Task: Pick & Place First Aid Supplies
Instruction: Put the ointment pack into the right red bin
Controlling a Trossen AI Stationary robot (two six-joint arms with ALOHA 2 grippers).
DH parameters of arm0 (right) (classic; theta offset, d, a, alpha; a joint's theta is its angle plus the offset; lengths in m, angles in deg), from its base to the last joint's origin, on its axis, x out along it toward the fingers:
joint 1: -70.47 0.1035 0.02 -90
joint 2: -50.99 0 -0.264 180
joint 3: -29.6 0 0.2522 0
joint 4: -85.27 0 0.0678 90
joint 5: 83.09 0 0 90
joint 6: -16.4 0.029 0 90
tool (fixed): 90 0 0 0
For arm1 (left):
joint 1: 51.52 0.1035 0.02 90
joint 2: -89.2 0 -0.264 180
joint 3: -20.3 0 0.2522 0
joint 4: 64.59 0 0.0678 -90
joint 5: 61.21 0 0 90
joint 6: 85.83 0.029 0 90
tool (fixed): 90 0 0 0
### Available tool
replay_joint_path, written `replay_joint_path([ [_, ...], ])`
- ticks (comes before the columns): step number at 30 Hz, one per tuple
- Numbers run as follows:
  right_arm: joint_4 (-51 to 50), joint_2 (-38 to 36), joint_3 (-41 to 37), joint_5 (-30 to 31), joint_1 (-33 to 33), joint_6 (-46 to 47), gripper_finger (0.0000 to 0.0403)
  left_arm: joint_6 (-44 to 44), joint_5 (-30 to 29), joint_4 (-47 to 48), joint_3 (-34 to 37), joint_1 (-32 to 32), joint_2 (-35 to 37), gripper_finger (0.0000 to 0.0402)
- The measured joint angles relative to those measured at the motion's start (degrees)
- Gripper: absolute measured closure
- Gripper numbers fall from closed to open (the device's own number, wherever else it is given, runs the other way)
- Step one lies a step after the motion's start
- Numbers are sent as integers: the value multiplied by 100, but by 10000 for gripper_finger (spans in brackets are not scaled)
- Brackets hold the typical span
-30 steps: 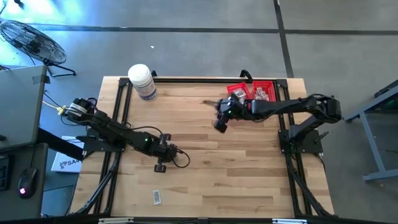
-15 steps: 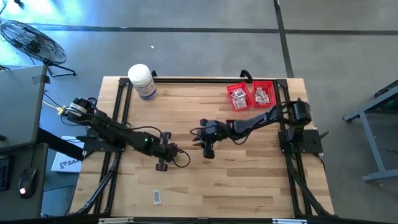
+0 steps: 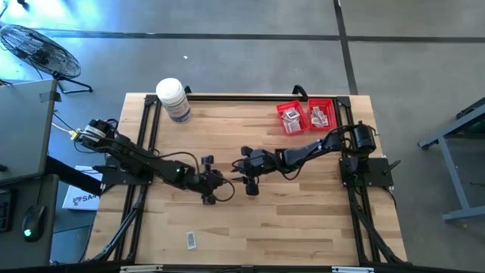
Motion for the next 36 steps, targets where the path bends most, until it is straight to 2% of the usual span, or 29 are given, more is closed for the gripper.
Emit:
replay_joint_path([
  [4,-3,0,0,-10,-68,-20,259,301,-42,-570,-4,31,4,401],
  [12,-15,0,0,-18,-92,70,269,272,-11,-678,-4,358,4,401],
  [17,-17,0,0,-16,-93,70,308,241,6,-677,-4,459,4,401],
  [24,-20,0,0,-9,-94,70,388,261,14,-688,-4,442,4,401],
  [26,-22,0,0,-9,-94,70,398,228,19,-699,-4,446,4,398],
  [30,-117,-17,0,56,-94,89,395,232,18,-606,-4,448,30,366],
  [36,-621,-201,9,96,-196,215,398,215,-202,224,-4,448,572,275],
])
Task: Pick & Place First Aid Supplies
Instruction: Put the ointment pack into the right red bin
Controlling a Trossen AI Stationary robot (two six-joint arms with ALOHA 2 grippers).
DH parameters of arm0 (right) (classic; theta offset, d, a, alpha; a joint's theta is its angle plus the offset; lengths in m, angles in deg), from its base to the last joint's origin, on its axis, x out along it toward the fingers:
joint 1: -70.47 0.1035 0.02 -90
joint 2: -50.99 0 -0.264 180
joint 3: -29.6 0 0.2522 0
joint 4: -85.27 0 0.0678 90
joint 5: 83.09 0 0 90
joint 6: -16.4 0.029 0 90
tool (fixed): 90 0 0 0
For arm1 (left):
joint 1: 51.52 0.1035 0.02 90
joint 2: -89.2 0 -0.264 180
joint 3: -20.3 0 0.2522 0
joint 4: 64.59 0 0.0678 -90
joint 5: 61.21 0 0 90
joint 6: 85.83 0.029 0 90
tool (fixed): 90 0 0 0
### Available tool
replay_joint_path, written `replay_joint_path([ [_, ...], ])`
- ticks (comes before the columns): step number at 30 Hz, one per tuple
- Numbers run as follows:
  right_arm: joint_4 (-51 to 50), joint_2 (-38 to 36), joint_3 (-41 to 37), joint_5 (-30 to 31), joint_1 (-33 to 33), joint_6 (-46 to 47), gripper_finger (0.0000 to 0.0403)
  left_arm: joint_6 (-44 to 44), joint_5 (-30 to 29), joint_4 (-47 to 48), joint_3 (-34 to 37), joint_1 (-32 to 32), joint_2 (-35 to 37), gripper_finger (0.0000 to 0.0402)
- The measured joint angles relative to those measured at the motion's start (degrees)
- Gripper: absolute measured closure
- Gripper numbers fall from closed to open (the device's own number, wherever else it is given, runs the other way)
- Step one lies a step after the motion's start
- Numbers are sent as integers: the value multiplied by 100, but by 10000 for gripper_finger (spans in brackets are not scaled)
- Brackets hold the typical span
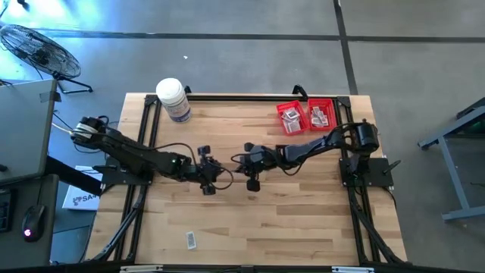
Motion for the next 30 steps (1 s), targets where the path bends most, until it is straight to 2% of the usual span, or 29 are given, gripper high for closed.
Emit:
replay_joint_path([
  [3,-696,-349,-2,29,-103,6,401,15,-227,661,-3,0,371,234],
  [6,-1730,-914,0,510,-214,29,399,-134,-396,1241,4,0,645,212],
  [10,-3440,-1779,4,1844,-435,99,401,-324,-465,1504,2,0,805,205],
  [13,-4829,-2375,4,2811,-769,619,400,-413,-467,1448,2,0,799,204],
  [17,-6568,-2899,2,3568,-1456,1555,401,-173,-450,1148,0,72,734,204],
  [19,-7293,-3012,2,3740,-1878,1988,401,-168,-373,1107,0,84,737,204],
  [22,-7951,-2985,-23,3649,-2553,2362,402,-150,-389,1127,0,144,737,204],
  [26,-7865,-2732,-241,3347,-3292,2075,401,-147,-400,1125,0,197,737,204],
  [30,-7674,-2406,-435,3401,-3816,1678,401,-150,-401,1123,0,191,737,204],
])
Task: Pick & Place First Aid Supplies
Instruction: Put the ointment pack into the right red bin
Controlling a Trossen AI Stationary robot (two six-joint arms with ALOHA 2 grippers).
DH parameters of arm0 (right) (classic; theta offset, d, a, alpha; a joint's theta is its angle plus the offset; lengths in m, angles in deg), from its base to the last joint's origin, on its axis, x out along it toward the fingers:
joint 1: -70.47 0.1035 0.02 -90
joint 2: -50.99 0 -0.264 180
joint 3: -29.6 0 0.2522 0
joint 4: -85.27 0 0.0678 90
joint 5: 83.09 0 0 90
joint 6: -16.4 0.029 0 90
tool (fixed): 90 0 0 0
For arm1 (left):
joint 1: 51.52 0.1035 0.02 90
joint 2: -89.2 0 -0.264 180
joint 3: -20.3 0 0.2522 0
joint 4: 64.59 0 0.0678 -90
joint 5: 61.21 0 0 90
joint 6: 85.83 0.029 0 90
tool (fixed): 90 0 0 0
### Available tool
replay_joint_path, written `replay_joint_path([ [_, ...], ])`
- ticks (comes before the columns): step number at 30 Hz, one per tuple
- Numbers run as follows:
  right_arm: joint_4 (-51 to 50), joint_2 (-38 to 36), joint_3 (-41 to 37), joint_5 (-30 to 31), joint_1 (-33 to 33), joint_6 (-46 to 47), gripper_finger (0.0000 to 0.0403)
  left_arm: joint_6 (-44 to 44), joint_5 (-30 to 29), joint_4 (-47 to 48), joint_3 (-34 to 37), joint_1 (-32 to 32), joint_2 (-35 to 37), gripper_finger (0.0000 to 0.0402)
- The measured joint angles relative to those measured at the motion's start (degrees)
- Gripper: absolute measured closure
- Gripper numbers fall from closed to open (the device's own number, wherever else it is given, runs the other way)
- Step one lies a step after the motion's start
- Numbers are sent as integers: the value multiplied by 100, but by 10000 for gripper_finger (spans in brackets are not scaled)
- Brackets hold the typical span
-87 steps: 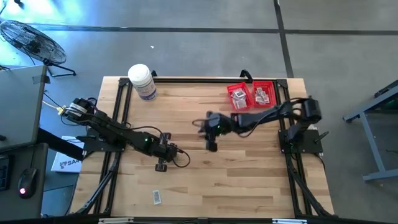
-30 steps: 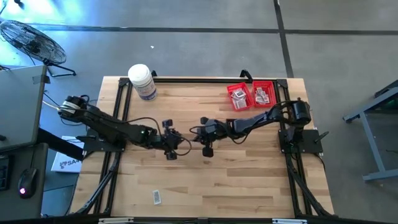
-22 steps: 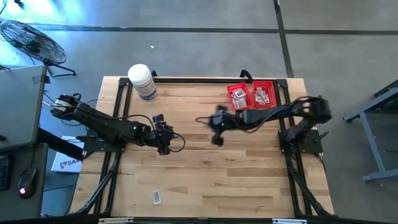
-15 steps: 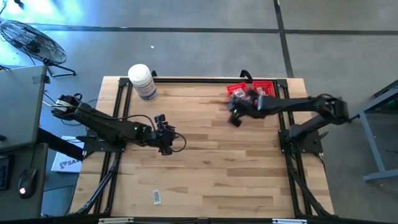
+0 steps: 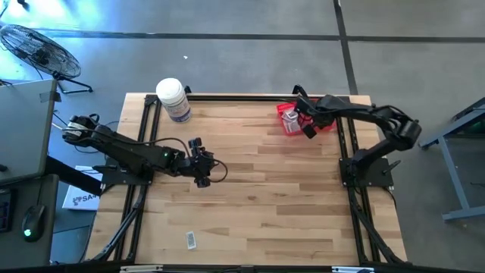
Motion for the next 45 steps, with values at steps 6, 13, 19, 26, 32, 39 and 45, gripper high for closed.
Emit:
replay_joint_path([
  [6,60,241,-48,131,-409,274,385,-50,-4,-3,0,-8,0,204],
  [13,346,246,-48,187,-440,95,338,-87,-6,-192,0,-7,0,204],
  [19,395,246,-48,64,-219,293,313,-133,-6,-160,0,-7,0,204],
  [26,322,135,102,334,430,382,312,-565,714,-32,0,-30,0,204],
  [32,689,-217,166,847,1124,428,311,-1516,1744,429,2,-578,-26,204],
  [39,1953,-287,104,808,1787,298,311,-1983,2234,110,4,-1717,-268,204],
  [45,3296,-281,-164,967,2532,-148,311,-2674,2353,185,7,-2632,-753,204],
])
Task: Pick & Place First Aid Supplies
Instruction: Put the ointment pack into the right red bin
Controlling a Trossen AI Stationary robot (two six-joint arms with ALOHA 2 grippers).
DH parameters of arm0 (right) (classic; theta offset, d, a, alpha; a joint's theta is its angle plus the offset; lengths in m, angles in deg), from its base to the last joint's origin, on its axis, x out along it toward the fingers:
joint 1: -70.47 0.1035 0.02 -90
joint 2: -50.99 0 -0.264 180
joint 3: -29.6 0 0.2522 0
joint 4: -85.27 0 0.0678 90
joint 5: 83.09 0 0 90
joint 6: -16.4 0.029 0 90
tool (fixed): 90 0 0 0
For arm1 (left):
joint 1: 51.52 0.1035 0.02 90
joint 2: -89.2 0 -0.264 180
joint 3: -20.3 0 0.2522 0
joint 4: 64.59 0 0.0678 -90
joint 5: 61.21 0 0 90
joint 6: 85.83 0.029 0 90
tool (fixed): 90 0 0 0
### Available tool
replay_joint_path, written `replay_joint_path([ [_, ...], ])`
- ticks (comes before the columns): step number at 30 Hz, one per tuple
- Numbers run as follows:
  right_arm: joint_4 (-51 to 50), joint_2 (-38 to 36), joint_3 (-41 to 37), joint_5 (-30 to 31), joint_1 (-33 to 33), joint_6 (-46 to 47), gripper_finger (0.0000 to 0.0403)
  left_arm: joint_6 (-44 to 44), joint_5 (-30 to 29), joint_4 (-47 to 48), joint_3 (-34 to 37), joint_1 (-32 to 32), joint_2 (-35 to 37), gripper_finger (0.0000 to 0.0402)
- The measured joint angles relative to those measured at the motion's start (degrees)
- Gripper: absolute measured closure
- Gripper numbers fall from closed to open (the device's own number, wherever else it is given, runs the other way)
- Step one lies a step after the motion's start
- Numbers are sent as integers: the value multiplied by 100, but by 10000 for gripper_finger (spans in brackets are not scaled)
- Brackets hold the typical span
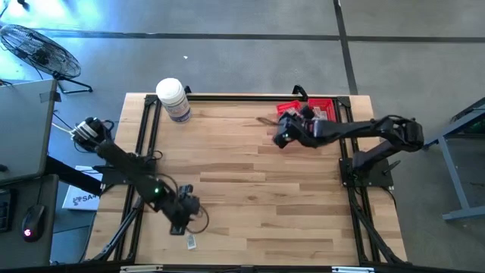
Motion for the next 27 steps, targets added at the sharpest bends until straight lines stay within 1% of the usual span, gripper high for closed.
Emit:
replay_joint_path([
  [5,599,0,-19,-6,756,-134,311,-121,206,-108,-2,-481,-278,204],
  [9,770,2,-19,0,1203,20,311,-91,306,-153,-2,-749,-311,204],
  [11,796,2,-19,5,1364,160,311,272,267,-162,-2,-883,-312,204],
  [15,787,2,-19,115,1584,389,311,1565,-347,-195,-4,-1093,-532,204],
  [17,770,2,-19,220,1645,468,311,1984,-395,-308,-4,-1132,-729,204],
  [22,772,4,-19,343,1667,544,311,2552,-183,-825,-36,-1132,-1189,204],
  [24,786,4,-19,408,1661,596,311,2604,-82,-756,-185,-1128,-1270,204],
  [27,783,4,-19,488,1650,675,311,2663,-55,-392,-422,-1128,-1328,204],
])
